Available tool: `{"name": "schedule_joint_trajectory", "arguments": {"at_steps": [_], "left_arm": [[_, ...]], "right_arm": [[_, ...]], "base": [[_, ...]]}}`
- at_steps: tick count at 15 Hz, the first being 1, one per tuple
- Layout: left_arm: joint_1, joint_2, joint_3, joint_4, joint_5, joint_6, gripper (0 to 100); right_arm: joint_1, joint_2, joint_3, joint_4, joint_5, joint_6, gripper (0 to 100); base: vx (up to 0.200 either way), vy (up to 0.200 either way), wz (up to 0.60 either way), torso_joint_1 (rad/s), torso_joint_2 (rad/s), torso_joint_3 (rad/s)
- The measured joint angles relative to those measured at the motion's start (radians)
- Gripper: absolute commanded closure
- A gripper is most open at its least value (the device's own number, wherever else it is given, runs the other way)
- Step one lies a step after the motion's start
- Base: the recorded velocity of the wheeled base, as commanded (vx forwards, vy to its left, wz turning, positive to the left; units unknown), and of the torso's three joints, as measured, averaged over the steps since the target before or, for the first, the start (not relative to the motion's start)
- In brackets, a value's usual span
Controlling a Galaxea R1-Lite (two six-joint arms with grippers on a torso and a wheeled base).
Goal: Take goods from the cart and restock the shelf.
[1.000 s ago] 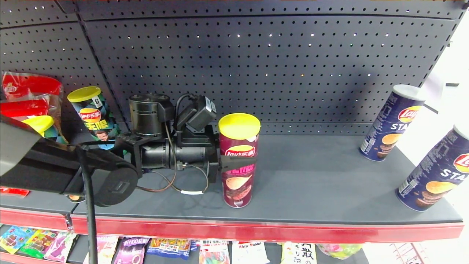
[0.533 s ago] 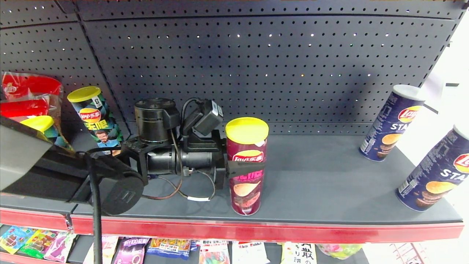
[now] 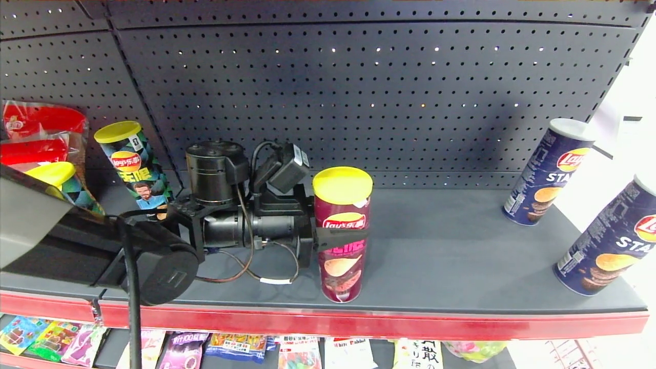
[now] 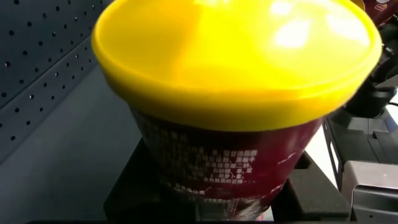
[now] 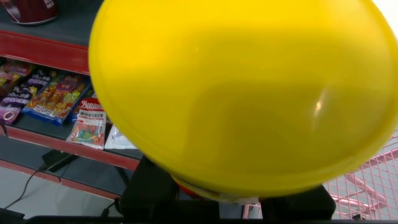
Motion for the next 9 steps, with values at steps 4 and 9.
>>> {"name": "schedule_joint_trajectory", "arguments": {"at_steps": [4,9], "left_arm": [[0.001,0.001,0.033,-0.047,0.002,0.0,100],[-0.001,-0.002,0.075,-0.096,0.008,0.001,100]], "right_arm": [[0.0,0.0,0.0,0.0,0.0,0.0,100],[0.0,0.0,0.0,0.0,0.0,0.0,100]], "base": [[0.0,0.0,0.0,0.0,0.0,0.0],[0.0,0.0,0.0,0.0,0.0,0.0]]}}
